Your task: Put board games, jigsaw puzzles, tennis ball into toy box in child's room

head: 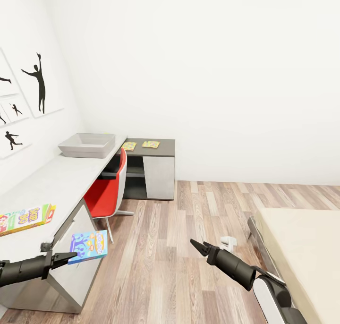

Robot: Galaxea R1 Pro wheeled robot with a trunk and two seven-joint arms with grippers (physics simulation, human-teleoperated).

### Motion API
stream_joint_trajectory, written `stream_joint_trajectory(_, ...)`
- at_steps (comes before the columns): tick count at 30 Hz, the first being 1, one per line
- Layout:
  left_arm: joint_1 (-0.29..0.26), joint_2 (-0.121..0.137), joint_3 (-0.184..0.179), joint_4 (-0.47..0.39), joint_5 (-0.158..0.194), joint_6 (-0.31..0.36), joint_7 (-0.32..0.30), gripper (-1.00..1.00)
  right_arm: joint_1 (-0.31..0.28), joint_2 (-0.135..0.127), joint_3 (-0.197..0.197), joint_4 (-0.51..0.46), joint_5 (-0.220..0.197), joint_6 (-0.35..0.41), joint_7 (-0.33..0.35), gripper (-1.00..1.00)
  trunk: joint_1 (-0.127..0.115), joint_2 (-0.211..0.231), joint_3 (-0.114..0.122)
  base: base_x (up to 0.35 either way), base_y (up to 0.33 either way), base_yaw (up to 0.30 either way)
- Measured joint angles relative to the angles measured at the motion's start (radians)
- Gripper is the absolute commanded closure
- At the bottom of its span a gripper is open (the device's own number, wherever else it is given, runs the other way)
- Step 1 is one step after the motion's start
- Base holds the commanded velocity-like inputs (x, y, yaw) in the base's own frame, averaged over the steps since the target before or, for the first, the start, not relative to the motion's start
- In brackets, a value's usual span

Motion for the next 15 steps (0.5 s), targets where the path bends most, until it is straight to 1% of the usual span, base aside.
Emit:
stream_joint_trajectory(6, 0.000, -0.002, -0.001, 0.000, 0.000, -0.002, -0.003, 1.00, 0.000, 0.000, 0.000, -0.001, 0.000, 0.000, 0.000, -1.00, 0.000, 0.000, 0.000, 0.001, 0.000, 0.000)
stream_joint_trajectory(8, 0.000, -0.002, -0.001, 0.000, 0.000, -0.003, -0.002, 1.00, 0.000, 0.000, 0.000, -0.002, 0.000, 0.000, 0.000, -1.00, 0.000, 0.000, 0.000, 0.083, -0.050, 0.002)
stream_joint_trajectory(11, 0.000, -0.002, -0.002, 0.000, 0.000, -0.003, -0.001, 1.00, 0.000, 0.000, 0.000, -0.003, 0.000, -0.001, 0.000, -1.00, 0.000, 0.000, 0.000, 0.175, -0.139, 0.080)
stream_joint_trajectory(15, 0.000, -0.002, -0.002, 0.000, 0.001, -0.003, 0.000, 1.00, 0.000, 0.000, 0.000, -0.003, 0.001, -0.001, 0.000, -1.00, 0.000, 0.000, 0.001, 0.230, -0.189, 0.199)
